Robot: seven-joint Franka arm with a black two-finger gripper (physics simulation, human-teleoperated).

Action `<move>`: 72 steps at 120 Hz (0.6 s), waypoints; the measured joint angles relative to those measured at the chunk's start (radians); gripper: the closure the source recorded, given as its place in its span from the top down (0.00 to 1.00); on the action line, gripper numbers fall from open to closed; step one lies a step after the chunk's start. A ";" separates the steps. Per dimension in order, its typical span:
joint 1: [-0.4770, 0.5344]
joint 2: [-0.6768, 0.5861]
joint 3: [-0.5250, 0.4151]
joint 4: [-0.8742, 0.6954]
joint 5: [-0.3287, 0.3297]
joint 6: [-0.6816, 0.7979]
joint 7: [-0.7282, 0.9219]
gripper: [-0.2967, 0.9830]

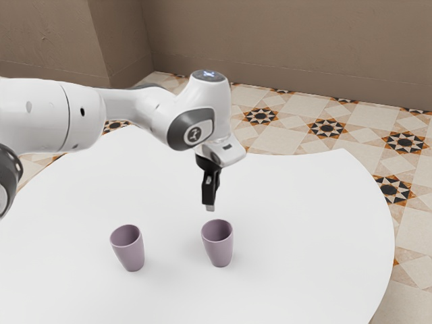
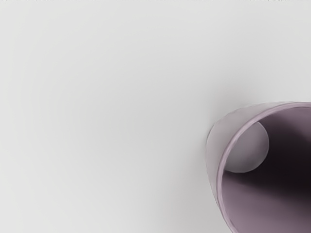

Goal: Place the right cup onto the left cup

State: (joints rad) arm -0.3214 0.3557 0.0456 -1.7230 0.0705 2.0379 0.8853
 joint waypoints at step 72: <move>-0.043 0.070 -0.024 -0.060 -0.011 0.164 -0.126 0.29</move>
State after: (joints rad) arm -0.3648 0.4259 0.0216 -1.7828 0.0595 2.2024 0.7590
